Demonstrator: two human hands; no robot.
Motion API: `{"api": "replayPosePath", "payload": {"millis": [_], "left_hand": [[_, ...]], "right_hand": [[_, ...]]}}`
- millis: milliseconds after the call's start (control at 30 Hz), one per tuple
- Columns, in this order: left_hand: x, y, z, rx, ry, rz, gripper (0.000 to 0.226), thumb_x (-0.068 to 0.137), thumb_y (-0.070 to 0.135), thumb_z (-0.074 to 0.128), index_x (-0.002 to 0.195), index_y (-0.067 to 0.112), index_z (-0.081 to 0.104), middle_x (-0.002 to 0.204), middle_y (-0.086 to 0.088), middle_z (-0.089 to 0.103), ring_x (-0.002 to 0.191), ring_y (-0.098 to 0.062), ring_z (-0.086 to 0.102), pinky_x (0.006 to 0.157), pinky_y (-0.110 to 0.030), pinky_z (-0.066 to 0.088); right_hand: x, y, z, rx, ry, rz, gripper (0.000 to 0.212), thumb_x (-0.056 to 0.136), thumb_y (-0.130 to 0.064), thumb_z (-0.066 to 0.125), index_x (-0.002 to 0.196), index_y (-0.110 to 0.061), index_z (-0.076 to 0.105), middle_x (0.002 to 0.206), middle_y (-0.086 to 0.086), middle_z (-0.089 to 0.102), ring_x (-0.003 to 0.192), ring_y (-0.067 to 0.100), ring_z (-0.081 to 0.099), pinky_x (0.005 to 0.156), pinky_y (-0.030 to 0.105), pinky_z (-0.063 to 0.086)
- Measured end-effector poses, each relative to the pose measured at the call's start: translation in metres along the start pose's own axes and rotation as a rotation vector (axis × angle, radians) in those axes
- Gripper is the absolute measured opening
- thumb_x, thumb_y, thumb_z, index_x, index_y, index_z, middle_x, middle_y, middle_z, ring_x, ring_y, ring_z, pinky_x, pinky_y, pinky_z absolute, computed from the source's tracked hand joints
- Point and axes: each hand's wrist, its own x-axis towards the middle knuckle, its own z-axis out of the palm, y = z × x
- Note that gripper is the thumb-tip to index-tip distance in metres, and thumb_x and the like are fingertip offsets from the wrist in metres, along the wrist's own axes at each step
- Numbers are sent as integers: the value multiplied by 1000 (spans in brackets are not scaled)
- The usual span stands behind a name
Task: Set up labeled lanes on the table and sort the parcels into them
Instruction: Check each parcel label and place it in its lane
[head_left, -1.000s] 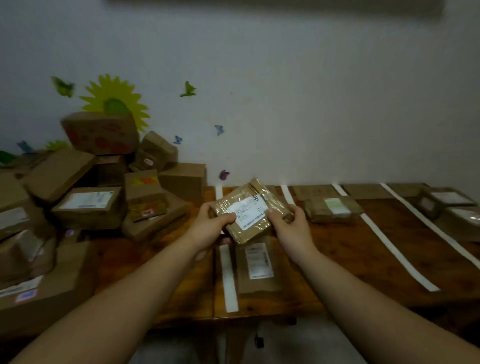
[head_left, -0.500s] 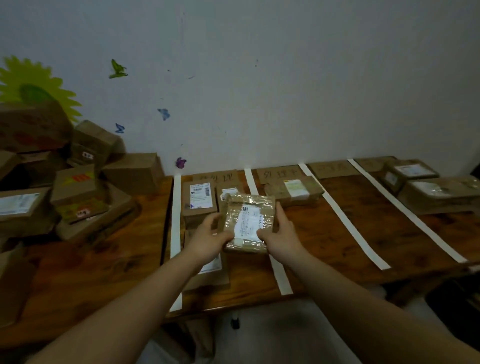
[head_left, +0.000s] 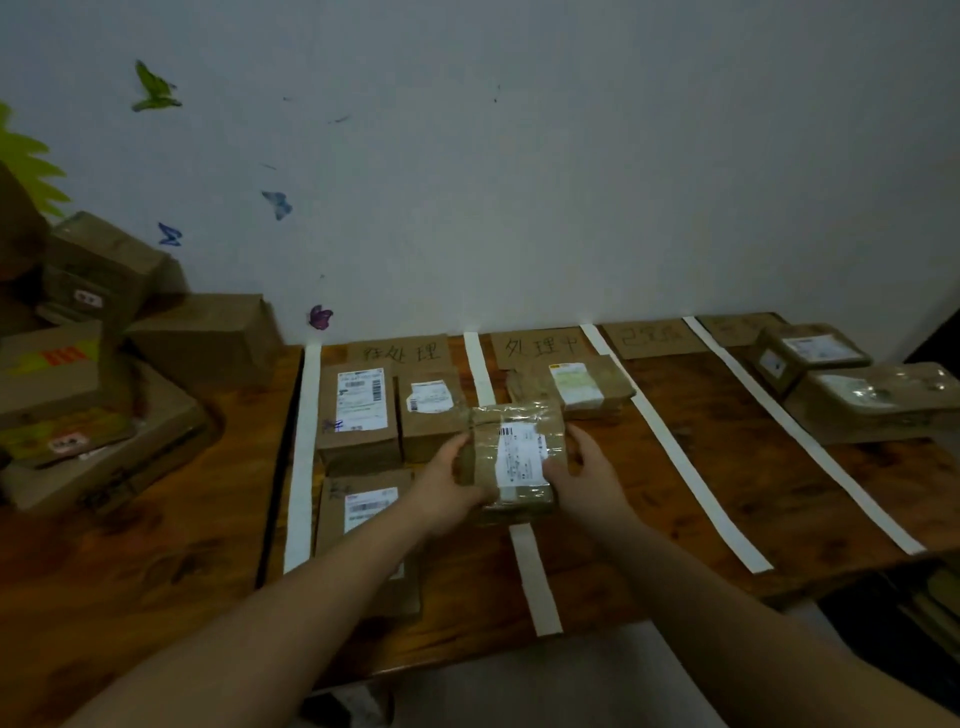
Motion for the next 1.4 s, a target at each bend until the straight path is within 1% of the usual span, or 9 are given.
{"api": "replayPosePath", "payload": {"millis": [167,267,367,600,833,967,1100,1233,1400], "left_hand": [[40,5,46,116,-33,-38,88,78,21,74,146,38,20,148,0,31,131,-22,39,96,-32,43],[63,4,80,101,-38,-66,88,77,15,74,145,36,22,142,2,42,124,-16,46,86,-24,47],[81,-4,109,162,19,-107,98,72,15,78,147,36,17,142,3,33,127,-21,41,97,-32,46],[107,-19,131,184,40,-99,88,77,8,75,141,37,23,129,16,44,112,2,39,69,2,39],[132,-24,114,228,2,-189,102,77,9,74,150,34,7,142,9,44,129,-12,44,83,-8,42],[120,-5,95,280,-1,-186,77,81,16,72,138,34,23,139,20,30,126,-3,33,100,-16,33],[82,9,44,348,118,-169,79,84,31,67,148,30,20,151,2,30,137,-21,32,109,-36,31],[21,12,-25,326,251,-143,71,86,29,67,146,25,29,140,4,43,132,-19,40,105,-30,36],[-79,-12,-129,473,467,-154,74,88,31,64,149,19,24,151,4,26,142,-18,22,111,-21,20]], "right_hand": [[49,28,-38,-136,-100,11,62,91,-8,58,145,-23,31,136,3,51,113,17,55,79,27,53],[81,52,-59,-217,-184,52,75,86,-9,64,147,-29,26,146,4,39,133,26,41,99,41,47],[109,76,-73,-311,-280,64,79,85,-14,66,149,-30,23,148,3,38,137,28,36,105,52,41],[129,108,-80,-260,-339,11,66,90,-6,59,145,-29,31,134,-10,51,126,11,49,88,18,42],[149,99,-63,-248,-330,-32,67,91,-9,57,147,-33,28,139,-4,50,128,17,48,101,40,47],[140,81,-58,-385,-289,-102,71,89,-21,61,148,-32,23,142,1,39,132,24,38,104,46,42],[127,32,-43,-555,-319,-219,68,92,-33,57,150,-23,22,155,5,24,142,27,21,116,44,23],[94,-28,6,-547,-447,-336,56,93,-36,55,145,-26,35,146,2,36,135,27,34,111,44,32],[32,-83,105,-619,-543,-469,58,91,-45,55,142,-21,42,146,4,42,130,26,43,107,37,37]]}}
